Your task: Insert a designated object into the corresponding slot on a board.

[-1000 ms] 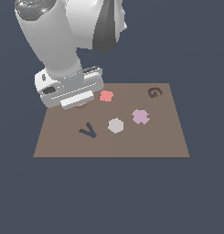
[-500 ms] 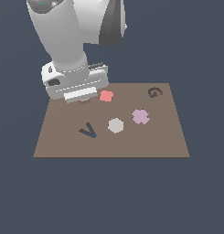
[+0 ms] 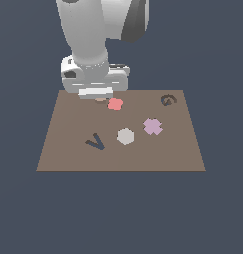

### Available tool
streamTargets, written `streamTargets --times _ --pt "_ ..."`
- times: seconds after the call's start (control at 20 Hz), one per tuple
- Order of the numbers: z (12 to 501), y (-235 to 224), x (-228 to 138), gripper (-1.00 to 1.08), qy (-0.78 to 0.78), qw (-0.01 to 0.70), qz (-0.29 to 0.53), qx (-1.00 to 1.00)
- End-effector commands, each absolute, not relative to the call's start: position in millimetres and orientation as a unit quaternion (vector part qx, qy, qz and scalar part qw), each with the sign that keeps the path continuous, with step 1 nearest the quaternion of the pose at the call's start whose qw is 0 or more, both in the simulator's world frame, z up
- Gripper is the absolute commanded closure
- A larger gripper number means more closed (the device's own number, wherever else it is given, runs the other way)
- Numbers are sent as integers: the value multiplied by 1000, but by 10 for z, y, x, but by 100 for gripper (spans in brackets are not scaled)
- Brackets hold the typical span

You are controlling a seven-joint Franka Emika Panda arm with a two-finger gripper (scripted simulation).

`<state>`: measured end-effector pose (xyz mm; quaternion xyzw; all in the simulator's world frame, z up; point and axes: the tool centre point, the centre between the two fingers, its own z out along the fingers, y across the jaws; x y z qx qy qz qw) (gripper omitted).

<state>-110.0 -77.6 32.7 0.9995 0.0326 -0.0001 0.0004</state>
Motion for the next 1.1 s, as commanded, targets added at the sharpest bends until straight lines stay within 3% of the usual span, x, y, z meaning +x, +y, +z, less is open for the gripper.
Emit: streamTargets --times 0.0,1.05 --pt "333 -658 -1196 108 -5 0 0 1000" --pt "367 521 -1569 108 -306 0 0 952"
